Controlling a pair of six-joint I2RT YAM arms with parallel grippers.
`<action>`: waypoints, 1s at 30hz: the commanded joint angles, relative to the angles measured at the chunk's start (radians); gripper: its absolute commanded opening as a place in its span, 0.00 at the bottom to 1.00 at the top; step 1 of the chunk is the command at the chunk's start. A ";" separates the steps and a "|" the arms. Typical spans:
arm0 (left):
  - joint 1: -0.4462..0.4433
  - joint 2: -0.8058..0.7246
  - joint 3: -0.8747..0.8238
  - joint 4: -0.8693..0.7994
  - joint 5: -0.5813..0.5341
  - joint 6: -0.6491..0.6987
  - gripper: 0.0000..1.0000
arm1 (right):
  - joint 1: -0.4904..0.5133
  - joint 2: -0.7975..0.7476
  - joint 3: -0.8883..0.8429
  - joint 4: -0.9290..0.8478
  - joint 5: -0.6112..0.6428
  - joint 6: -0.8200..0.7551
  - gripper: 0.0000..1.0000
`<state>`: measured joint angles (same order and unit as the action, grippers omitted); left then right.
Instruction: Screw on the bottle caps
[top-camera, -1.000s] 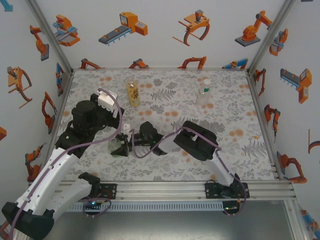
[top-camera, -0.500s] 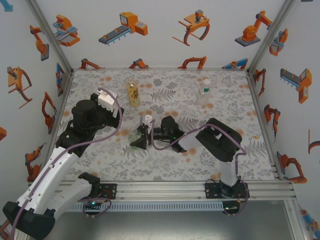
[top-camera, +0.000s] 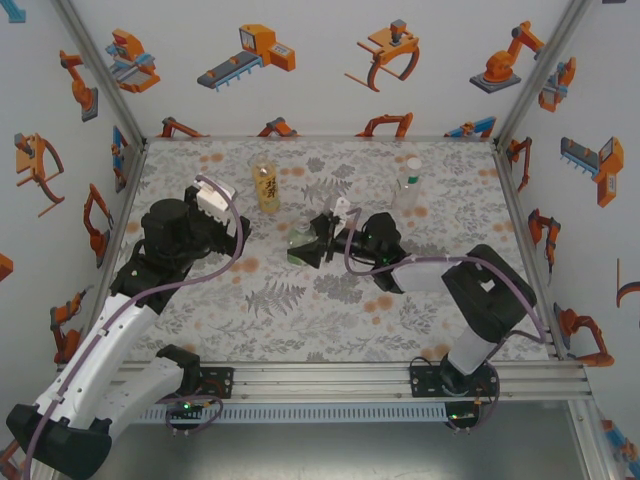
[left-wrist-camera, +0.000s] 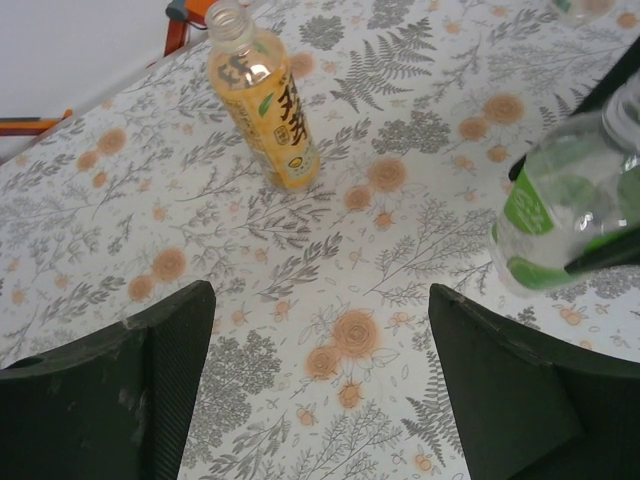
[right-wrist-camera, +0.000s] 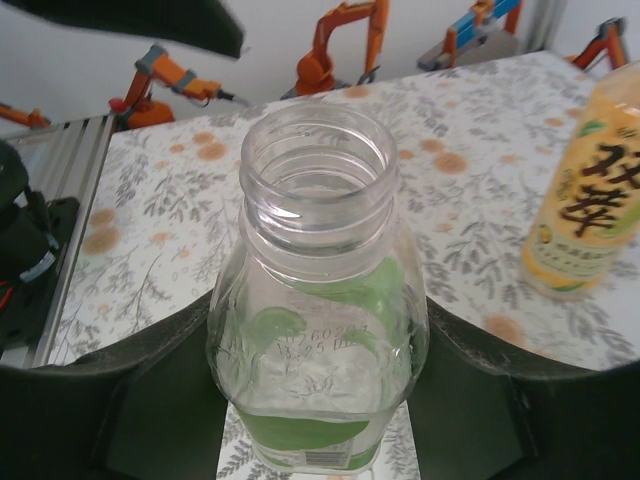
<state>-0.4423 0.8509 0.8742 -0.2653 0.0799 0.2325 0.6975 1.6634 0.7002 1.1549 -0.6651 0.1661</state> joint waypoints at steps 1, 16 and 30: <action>0.007 -0.019 0.000 0.030 0.068 -0.024 0.80 | -0.018 -0.063 -0.008 -0.029 0.024 0.018 0.34; 0.012 -0.075 -0.015 0.099 0.313 -0.043 0.82 | -0.018 -0.289 0.056 -0.383 0.089 -0.037 0.27; 0.010 -0.067 -0.069 0.367 0.626 -0.178 0.82 | -0.006 -0.453 0.194 -0.769 0.116 -0.132 0.23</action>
<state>-0.4366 0.7856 0.8204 -0.0166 0.6098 0.1165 0.6823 1.2415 0.8616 0.4519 -0.5568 0.0582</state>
